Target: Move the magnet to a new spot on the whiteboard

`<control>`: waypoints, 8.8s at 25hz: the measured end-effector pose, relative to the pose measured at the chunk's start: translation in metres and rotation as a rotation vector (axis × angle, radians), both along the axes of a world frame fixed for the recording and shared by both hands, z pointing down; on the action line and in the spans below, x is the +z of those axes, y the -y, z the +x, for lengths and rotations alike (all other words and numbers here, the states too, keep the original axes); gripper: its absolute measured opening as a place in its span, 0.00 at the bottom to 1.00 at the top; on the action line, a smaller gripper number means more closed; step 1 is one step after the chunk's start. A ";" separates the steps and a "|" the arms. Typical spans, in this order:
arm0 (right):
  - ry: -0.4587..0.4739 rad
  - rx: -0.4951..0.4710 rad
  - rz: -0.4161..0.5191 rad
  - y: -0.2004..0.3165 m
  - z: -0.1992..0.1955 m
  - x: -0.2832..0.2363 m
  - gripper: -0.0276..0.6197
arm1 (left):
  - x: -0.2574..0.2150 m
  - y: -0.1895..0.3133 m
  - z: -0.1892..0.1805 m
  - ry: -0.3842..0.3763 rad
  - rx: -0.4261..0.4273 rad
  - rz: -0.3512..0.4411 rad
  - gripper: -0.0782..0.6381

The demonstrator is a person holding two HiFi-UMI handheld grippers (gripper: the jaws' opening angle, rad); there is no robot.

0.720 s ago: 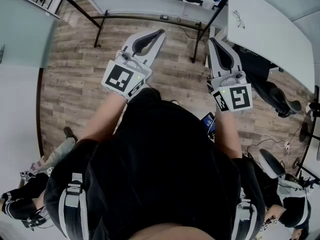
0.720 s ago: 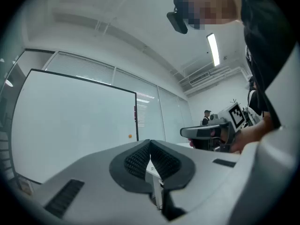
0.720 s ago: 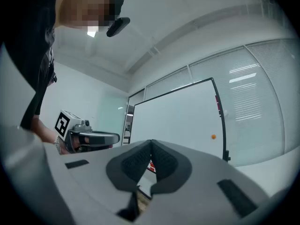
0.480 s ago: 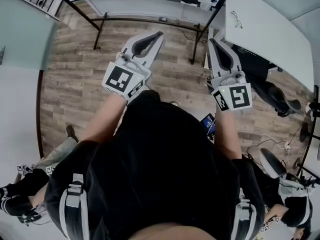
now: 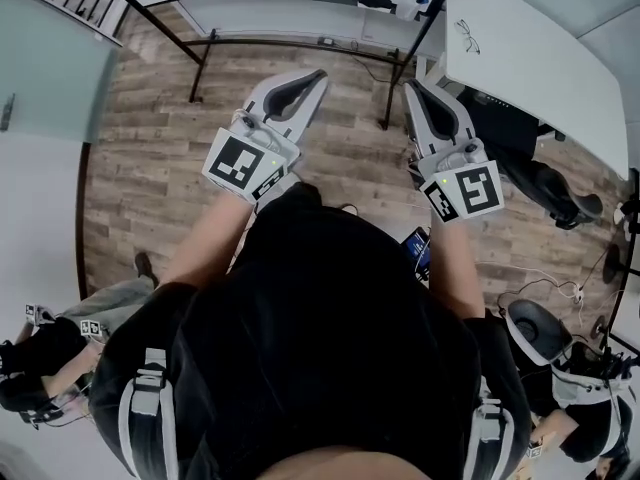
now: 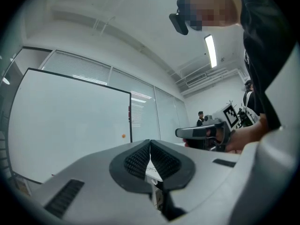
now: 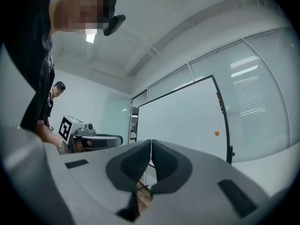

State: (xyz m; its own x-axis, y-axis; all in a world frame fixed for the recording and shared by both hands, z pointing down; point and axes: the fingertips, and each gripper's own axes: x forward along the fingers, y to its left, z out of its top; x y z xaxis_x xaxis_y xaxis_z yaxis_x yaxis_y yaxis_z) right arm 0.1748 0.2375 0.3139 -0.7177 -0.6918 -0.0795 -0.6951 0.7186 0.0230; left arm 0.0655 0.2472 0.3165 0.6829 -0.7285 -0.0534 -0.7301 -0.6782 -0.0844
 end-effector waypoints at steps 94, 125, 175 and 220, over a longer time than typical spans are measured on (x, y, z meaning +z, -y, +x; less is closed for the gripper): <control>-0.015 0.361 -0.138 0.327 -0.049 0.044 0.05 | 0.031 0.343 -0.050 -0.002 0.296 -0.102 0.12; -0.073 0.348 -0.030 0.480 0.067 0.026 0.05 | 0.027 0.477 0.075 0.022 0.187 -0.087 0.12; -0.149 0.824 -0.023 0.548 0.097 0.030 0.23 | 0.041 0.496 0.000 0.022 0.277 -0.110 0.12; -0.029 0.233 0.013 0.462 -0.089 0.004 0.23 | 0.009 0.474 -0.104 0.011 0.146 -0.032 0.12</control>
State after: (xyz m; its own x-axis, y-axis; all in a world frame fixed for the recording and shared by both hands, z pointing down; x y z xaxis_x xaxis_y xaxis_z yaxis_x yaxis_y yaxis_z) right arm 0.0857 -0.2244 0.3179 -0.5411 -0.8379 -0.0713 -0.8409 0.5385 0.0540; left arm -0.0387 -0.2265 0.3254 0.7823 -0.6224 -0.0238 -0.6224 -0.7797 -0.0687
